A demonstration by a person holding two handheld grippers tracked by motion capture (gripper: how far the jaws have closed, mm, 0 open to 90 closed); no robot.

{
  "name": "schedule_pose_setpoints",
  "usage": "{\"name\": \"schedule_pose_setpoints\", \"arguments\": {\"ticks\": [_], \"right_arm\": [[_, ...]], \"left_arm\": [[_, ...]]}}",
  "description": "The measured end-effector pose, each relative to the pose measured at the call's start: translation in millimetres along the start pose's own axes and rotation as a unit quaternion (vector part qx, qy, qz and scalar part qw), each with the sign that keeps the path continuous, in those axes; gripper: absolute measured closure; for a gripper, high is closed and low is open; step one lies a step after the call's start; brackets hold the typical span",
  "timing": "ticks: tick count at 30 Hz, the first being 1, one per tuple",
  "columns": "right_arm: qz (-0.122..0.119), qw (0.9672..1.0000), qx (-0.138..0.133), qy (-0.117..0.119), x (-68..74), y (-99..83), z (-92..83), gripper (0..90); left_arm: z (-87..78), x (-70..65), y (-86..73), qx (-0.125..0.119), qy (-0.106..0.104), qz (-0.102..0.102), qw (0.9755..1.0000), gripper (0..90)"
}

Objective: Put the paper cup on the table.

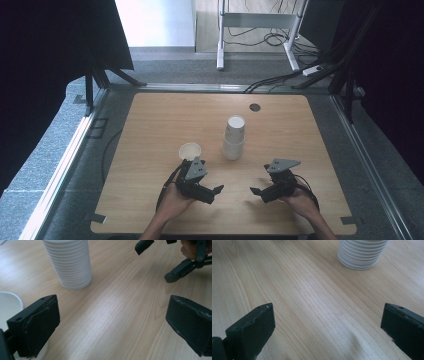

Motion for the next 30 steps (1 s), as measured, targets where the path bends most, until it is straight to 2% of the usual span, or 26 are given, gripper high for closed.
{"name": "schedule_pose_setpoints", "arguments": {"ticks": [5,12,20,24,30], "right_arm": [[0.002,1.0000,0.004,0.004,1.4,-4.7,2.2,0.0],[-0.003,0.9999,0.009,0.008,3.7,-7.5,7.1,0.0],[0.000,0.9997,0.016,0.019,5.7,-13.2,15.3,0.0],[-0.005,0.9993,0.028,0.022,7.7,-17.4,22.3,0.0],[-0.012,0.9989,0.040,0.021,9.1,-20.1,26.6,0.0]], "left_arm": [[9.3,-4.1,-13.2,0.014,-0.004,-0.004,0.9999,0.0],[18.2,-7.2,-23.6,0.028,-0.007,-0.006,0.9996,0.0],[32.3,-10.5,-38.1,0.065,-0.016,-0.002,0.9977,0.0],[37.8,-11.4,-42.5,0.083,-0.018,-0.005,0.9963,0.0],[38.4,-11.8,-43.2,0.091,-0.018,-0.005,0.9957,0.0]]}}
Point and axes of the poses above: each handheld gripper's, and its own axes: z roughly forward along the jaws, y roughly out of its top, x roughly to its left, the point moved 4 cm from there along z, roughly forward along the jaws
